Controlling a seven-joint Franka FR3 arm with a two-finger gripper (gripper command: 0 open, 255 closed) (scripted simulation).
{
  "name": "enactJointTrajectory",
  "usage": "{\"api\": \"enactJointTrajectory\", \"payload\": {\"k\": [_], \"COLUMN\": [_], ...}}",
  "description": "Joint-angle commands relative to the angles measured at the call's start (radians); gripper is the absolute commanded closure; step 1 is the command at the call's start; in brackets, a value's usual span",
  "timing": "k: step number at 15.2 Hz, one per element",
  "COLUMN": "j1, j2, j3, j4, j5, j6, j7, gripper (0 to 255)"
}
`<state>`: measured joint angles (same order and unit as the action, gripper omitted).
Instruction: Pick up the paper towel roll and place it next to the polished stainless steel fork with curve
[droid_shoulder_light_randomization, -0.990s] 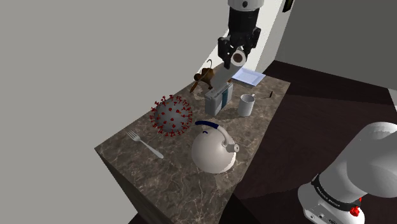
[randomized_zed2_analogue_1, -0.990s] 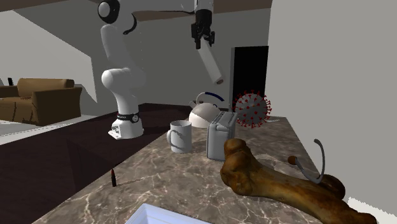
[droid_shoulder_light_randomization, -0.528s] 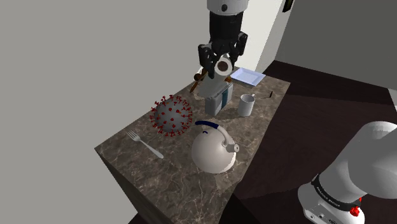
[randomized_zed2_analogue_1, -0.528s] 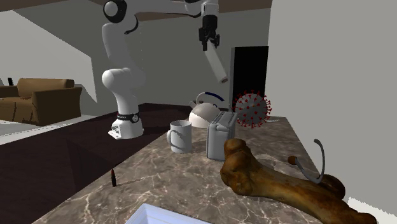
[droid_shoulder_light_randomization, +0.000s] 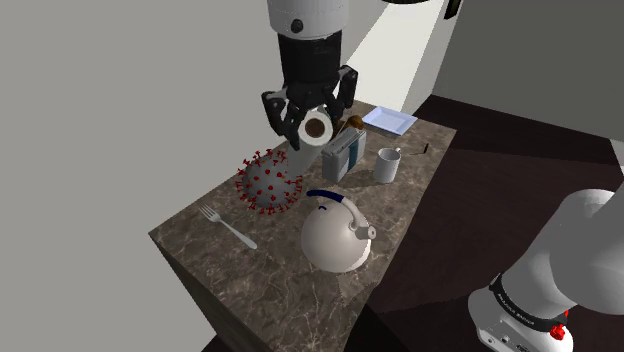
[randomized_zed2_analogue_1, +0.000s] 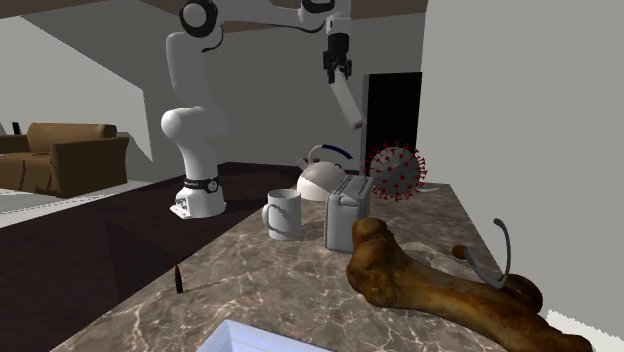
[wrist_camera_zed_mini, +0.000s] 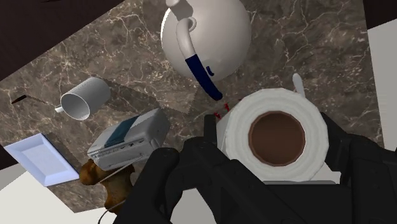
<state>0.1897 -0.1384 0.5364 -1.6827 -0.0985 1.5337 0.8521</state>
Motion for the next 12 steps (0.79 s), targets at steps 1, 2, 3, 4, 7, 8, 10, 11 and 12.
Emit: {"api": "enactJointTrajectory", "payload": {"k": [1, 2, 3, 4, 7, 8, 10, 11, 12], "j1": [0.021, 0.034, 0.049, 0.065, 0.1, 0.098, 0.094, 0.092, 0.09], "j2": [0.059, 0.089, 0.121, 0.155, 0.215, 0.21, 0.199, 0.195, 0.191], "j3": [0.042, 0.061, 0.08, 0.098, 0.125, 0.123, 0.121, 0.12, 0.119], "j4": [0.068, 0.099, 0.131, 0.166, 0.215, 0.195, 0.157, 0.139, 0.121], "j5": [-0.024, -0.038, -0.054, -0.073, -0.107, -0.103, -0.096, -0.094, -0.091], "j6": [-0.026, -0.036, -0.048, -0.06, -0.071, -0.055, -0.025, -0.01, 0.004], "j7": [0.066, 0.098, 0.129, 0.161, 0.22, 0.22, 0.22, 0.22, 0.22], "gripper": [255, 255, 255, 255, 255, 255, 255, 255, 255]}}
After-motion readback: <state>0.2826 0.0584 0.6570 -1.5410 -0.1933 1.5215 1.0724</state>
